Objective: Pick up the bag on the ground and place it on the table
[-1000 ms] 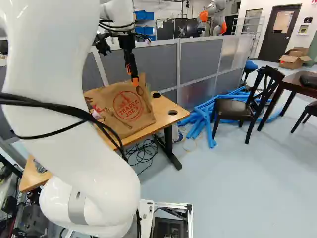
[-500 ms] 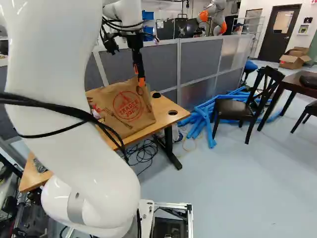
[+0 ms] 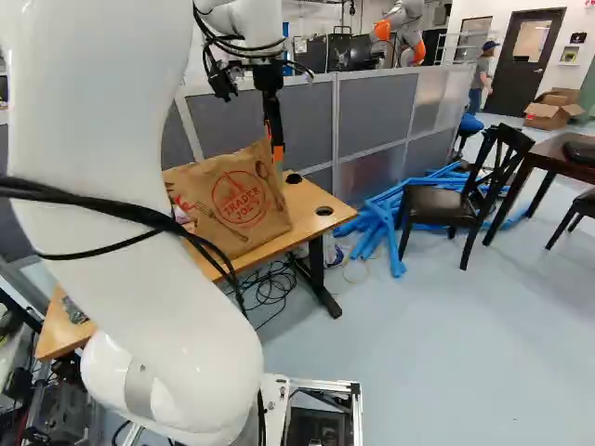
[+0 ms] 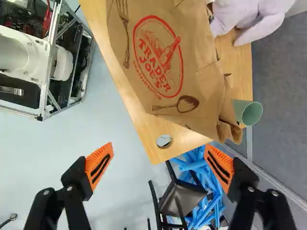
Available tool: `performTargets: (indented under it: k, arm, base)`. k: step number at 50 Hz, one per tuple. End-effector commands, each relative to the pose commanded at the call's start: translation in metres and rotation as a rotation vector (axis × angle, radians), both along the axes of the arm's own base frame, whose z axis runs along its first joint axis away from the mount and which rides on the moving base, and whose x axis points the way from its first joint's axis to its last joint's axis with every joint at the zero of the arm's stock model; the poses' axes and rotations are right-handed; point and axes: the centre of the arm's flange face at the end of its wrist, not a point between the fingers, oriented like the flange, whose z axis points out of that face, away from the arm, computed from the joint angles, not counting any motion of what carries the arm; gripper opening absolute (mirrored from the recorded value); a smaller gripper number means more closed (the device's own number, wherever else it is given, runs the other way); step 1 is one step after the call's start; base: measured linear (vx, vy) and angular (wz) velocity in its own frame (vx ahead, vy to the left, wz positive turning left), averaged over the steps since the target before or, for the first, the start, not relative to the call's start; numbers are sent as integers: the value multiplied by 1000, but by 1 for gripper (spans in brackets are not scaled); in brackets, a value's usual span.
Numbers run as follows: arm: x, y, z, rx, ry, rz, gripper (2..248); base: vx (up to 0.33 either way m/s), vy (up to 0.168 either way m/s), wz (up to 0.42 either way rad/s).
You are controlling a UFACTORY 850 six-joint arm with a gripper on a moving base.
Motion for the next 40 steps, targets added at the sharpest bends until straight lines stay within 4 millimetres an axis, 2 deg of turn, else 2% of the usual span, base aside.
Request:
performTargets:
  k: [19,40]
  arm:
    - [-1,-28,0,0,0,-55,247]
    - [-2,-28,-4,1,-9,-76,247]
  base:
    - [0,0,0]
    - [0,0,0]
